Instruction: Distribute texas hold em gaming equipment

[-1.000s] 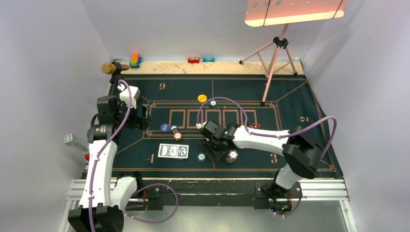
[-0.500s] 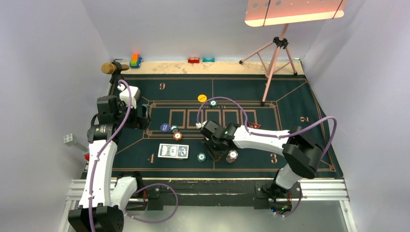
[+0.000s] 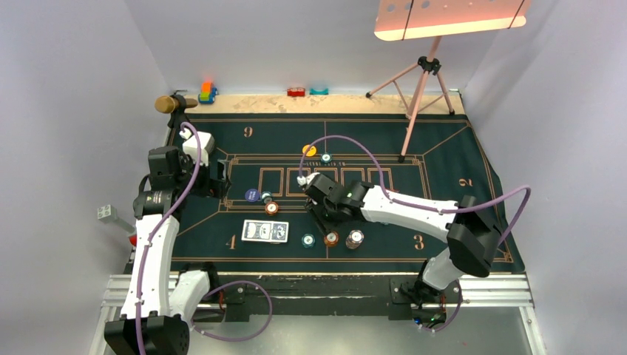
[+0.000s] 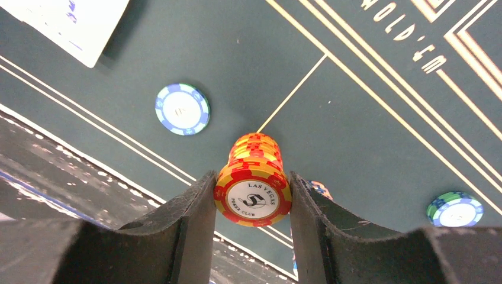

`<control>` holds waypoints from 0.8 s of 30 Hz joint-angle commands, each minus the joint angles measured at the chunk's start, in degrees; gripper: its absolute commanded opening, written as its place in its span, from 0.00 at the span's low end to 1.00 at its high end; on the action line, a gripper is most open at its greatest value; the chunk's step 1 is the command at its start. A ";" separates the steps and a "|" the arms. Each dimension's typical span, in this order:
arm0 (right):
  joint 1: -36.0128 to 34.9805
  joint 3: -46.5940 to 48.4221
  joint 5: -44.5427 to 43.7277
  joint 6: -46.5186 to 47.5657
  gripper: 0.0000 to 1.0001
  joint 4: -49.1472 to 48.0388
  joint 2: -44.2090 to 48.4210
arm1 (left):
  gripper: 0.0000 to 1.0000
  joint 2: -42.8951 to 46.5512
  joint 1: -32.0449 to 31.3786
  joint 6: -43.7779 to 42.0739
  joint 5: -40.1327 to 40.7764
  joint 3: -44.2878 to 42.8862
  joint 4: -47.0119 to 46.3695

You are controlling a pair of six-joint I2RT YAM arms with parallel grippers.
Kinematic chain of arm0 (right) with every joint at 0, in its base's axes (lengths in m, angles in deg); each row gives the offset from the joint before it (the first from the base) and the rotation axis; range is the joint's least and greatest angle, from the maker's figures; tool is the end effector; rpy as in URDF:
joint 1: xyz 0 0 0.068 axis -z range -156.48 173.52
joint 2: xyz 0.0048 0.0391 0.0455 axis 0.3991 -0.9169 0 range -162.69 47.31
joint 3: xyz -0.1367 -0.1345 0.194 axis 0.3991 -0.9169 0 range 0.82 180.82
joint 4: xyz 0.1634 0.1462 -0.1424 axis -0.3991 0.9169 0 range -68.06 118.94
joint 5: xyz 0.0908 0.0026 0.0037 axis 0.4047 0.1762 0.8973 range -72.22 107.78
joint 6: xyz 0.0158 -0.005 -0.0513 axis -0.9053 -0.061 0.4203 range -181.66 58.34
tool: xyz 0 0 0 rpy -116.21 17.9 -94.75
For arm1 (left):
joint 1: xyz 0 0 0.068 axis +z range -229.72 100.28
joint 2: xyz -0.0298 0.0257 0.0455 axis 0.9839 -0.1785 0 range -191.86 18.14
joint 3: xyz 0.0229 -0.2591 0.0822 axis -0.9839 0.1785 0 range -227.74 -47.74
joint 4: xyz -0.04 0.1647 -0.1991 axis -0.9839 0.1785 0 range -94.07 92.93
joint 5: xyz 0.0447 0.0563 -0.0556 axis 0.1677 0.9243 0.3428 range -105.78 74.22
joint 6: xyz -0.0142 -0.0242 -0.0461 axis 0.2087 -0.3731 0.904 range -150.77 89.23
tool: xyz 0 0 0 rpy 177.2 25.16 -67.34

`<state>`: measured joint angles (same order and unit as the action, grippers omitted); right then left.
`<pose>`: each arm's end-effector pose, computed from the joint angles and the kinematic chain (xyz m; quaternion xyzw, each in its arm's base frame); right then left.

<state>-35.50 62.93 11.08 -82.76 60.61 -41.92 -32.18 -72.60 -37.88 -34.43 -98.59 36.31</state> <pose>0.1613 0.2608 0.2195 -0.3055 0.9271 0.0910 0.1970 0.1786 0.0107 0.3099 0.0687 0.8938 -0.0938 0.4331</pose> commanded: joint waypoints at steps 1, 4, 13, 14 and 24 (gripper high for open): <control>3.64 5.31 -3.22 1.63 0.06 1.26 2.60 | 1.00 0.71 0.58 -0.88 -0.88 -0.24 -0.84; 10.06 8.15 -3.33 2.55 0.04 -0.47 1.20 | 1.00 0.74 0.51 -0.81 -1.01 -0.25 -0.83; 27.09 22.62 -6.83 1.66 0.04 -4.48 -13.41 | 1.00 0.66 0.47 -0.97 -1.14 -0.13 -0.90; 27.91 24.60 -6.86 1.63 0.04 -4.34 -15.71 | 1.00 0.67 0.51 -0.97 -1.10 -0.13 -0.85; 30.28 36.94 -6.80 0.79 0.10 -3.76 -31.87 | 1.00 0.57 0.50 -1.27 -0.87 -0.07 -0.92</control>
<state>-5.95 95.87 5.27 -81.12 57.05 -72.92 -32.10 -72.60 -37.90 -34.65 -98.59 36.31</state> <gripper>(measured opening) 0.461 0.995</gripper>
